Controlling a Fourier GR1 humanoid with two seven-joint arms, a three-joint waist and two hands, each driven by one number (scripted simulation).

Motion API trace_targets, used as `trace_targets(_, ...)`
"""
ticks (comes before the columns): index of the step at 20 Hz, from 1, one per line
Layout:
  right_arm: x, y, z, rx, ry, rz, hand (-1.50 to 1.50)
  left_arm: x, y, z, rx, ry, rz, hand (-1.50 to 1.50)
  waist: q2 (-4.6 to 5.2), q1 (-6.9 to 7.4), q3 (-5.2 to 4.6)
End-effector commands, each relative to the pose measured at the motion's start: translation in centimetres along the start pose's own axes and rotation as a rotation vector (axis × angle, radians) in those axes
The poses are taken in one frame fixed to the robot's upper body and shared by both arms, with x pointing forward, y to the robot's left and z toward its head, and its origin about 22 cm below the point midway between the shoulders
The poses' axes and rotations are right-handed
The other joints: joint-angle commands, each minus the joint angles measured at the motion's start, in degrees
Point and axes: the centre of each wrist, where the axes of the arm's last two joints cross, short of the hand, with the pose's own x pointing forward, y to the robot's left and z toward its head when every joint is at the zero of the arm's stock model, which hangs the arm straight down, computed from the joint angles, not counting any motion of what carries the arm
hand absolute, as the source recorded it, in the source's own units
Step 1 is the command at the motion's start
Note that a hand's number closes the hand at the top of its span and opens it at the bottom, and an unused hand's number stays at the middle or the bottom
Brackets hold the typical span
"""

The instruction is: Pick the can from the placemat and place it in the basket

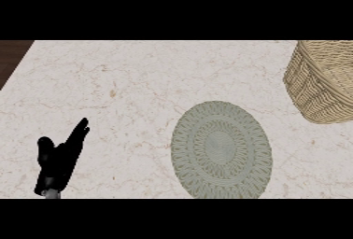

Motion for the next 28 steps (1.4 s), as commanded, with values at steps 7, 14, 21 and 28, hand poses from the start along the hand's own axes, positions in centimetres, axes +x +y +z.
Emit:
trace_targets(7, -5.7, 2.2, -3.8, 0.018, 0.071, -0.189, 1.50, -4.3, 0.3, 0.9, 0.002, 0.177, 0.015, 0.00, 0.62, 0.09, -0.64)
trace_targets(14, -10.1, 2.9, -4.3, 0.015, 0.083, -0.196, 1.50, -3.3, -0.2, -0.1, -0.003, 0.166, 0.016, 0.00, 0.69, -0.27, -0.60)
trace_targets(21, -12.7, -0.1, -3.1, -0.032, 0.110, 0.141, -1.50, -4.1, -1.2, 0.2, -0.016, 0.151, 0.014, 0.00, 1.14, 0.30, -0.57)
trace_targets(28, -12.8, -1.7, -3.9, -0.079, 0.065, 0.120, -1.50, -4.0, 0.1, 0.9, -0.018, 0.160, 0.009, 0.00, 0.83, 0.72, -0.57)
